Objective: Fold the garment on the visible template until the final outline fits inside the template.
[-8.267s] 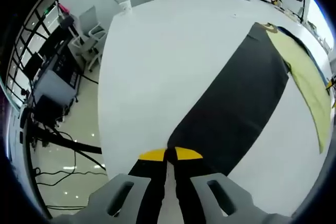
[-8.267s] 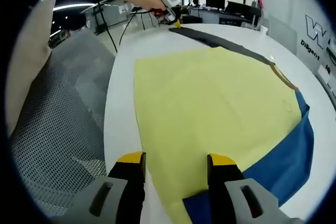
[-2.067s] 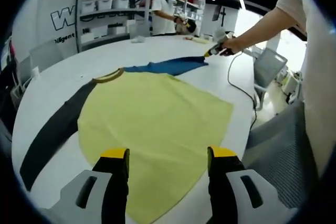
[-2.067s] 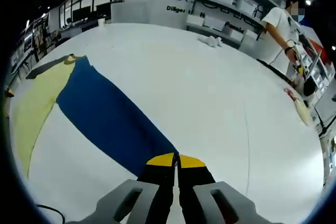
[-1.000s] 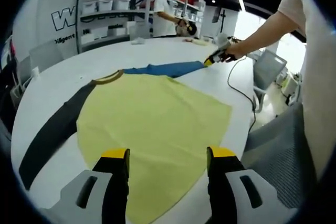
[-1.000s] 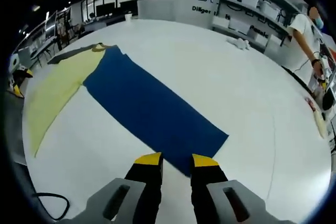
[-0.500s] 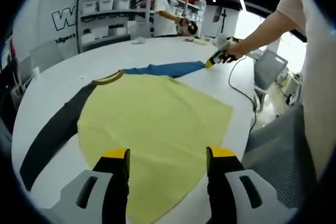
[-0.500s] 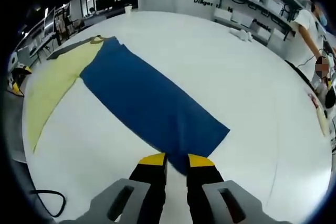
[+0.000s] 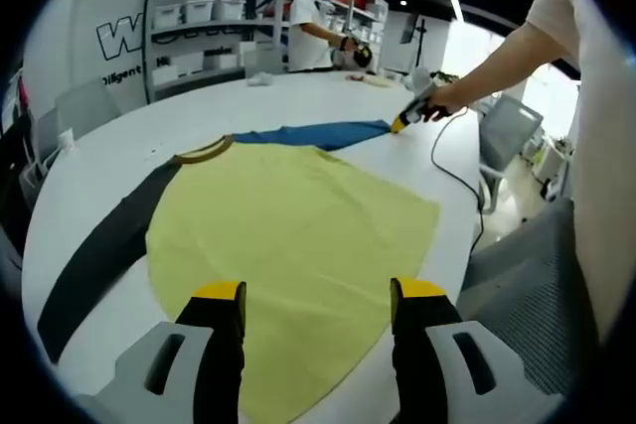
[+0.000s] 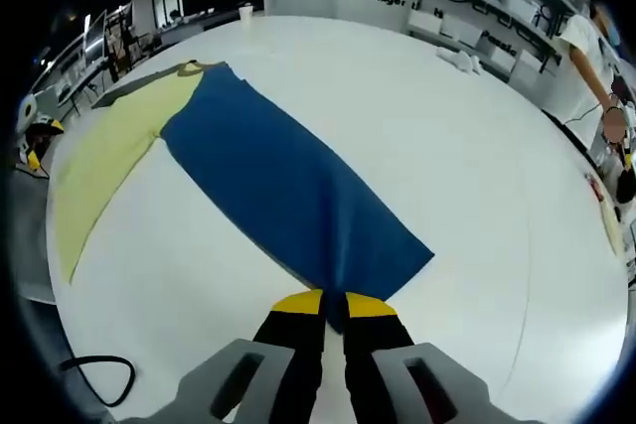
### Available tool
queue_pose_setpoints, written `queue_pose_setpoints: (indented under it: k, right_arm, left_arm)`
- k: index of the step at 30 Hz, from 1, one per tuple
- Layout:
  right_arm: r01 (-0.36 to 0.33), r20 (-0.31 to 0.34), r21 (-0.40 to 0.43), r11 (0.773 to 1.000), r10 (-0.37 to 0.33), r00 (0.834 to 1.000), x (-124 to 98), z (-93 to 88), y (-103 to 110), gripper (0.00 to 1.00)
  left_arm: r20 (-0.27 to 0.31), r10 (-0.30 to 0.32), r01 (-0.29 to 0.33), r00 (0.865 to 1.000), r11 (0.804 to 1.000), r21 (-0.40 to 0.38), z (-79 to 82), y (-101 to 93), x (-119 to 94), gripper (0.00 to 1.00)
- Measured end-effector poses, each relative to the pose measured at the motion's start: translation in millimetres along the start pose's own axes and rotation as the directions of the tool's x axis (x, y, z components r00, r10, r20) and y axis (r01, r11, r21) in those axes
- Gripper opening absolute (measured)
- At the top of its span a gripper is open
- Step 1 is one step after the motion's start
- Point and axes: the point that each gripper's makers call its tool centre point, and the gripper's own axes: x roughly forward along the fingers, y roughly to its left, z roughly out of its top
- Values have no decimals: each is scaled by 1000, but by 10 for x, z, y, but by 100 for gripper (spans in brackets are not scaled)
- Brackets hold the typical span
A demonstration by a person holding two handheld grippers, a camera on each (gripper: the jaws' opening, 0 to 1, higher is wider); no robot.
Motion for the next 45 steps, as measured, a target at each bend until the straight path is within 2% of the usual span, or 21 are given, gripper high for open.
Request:
queue_pose_setpoints:
  k: [12,16,21,22,28,31,33,38,41,44,45]
  right_arm:
    - [15,-56,-1,1000,-15,998,-39,-66,37,0]
    - [55,-97,-2,999,-54,994,-75,-119,-17,3]
    - [71,-86,15,997,-70,994,-128,-112,5,3]
    - [68,-51,15,998,-67,996,-143,-45,49,3]
    - [17,1,0,1000,-17,1000,-177,100,384,5]
    - [-25,58,-17,1000,26,998,-189,237,648,7]
    - [-47,72,-35,998,50,996,-195,273,796,8]
    - [-113,135,-96,989,126,983,-226,376,1248,10]
    - [-147,146,-132,980,166,975,-248,373,1476,11]
    - [-172,159,-149,974,195,968,-252,363,1569,11]
    - [-187,166,-171,967,216,962,-263,359,1660,11]
  left_arm:
    - [-1,17,-17,1000,1000,-11,-49,55,-27,58]
    - [-17,30,-31,999,999,-19,-110,126,-44,59]
    - [-53,50,-51,997,998,-27,-236,232,-72,58]
    - [-60,53,-55,997,998,-28,-265,250,-80,58]
    - [-92,59,-63,994,997,-41,-399,306,-87,57]
    - [-115,65,-71,991,996,-53,-483,344,-96,57]
    - [-127,65,-73,990,996,-55,-528,357,-106,57]
    - [-144,60,-67,988,996,-50,-631,387,-168,56]
    - [-147,56,-62,988,997,-38,-666,392,-199,55]
    - [-154,48,-52,987,998,-24,-718,397,-221,55]
    - [-160,46,-50,986,999,-16,-743,400,-233,55]
